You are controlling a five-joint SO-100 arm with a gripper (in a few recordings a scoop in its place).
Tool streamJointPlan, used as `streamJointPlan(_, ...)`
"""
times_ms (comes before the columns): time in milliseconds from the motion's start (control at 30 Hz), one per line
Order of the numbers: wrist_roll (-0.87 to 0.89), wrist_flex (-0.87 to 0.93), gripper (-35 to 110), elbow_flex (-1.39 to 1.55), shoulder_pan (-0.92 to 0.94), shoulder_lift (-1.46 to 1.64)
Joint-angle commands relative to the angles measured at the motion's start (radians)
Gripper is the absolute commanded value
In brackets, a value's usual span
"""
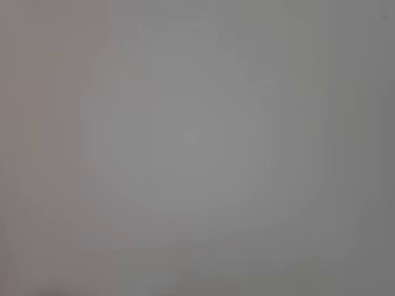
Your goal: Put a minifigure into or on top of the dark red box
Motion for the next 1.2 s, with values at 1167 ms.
streamJointPlan(1167, -0.064, 0.020, 0, -0.018, 0.351, -0.049)
